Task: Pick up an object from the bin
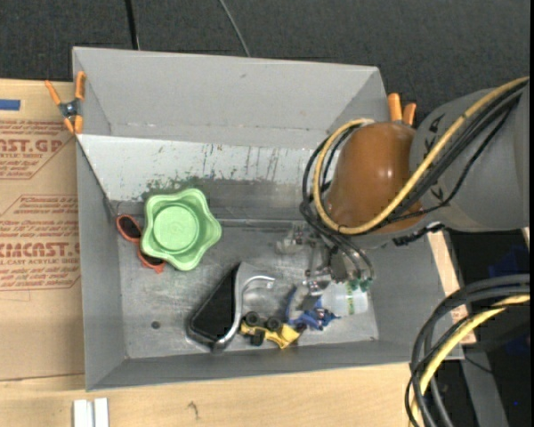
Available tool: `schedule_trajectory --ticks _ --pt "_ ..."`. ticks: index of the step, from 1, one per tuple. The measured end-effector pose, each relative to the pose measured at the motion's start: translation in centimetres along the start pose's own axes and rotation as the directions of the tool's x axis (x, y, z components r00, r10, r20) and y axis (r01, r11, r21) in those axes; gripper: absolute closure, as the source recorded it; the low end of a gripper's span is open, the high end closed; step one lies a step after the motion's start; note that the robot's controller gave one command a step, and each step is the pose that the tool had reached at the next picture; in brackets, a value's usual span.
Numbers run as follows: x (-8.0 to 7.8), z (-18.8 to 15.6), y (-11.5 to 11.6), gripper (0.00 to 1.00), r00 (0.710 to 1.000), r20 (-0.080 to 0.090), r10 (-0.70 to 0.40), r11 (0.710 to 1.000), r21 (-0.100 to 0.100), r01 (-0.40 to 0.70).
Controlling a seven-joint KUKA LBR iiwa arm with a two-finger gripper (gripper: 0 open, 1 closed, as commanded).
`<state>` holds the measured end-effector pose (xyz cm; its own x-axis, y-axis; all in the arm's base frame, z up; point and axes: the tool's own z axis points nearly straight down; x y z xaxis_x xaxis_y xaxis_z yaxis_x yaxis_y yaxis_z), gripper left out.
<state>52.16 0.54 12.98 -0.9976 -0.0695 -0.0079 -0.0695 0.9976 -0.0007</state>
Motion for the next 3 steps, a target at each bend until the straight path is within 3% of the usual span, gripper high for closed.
schedule_trajectory --ticks 1,3 --pt "3.3 5.5 -5.4 1.00 0.976 -0.001 -0.219 0.976 -0.009 0.219" --pt "2.7 4.1 -5.4 1.00 0.983 -0.009 -0.183 0.983 -0.005 0.183"
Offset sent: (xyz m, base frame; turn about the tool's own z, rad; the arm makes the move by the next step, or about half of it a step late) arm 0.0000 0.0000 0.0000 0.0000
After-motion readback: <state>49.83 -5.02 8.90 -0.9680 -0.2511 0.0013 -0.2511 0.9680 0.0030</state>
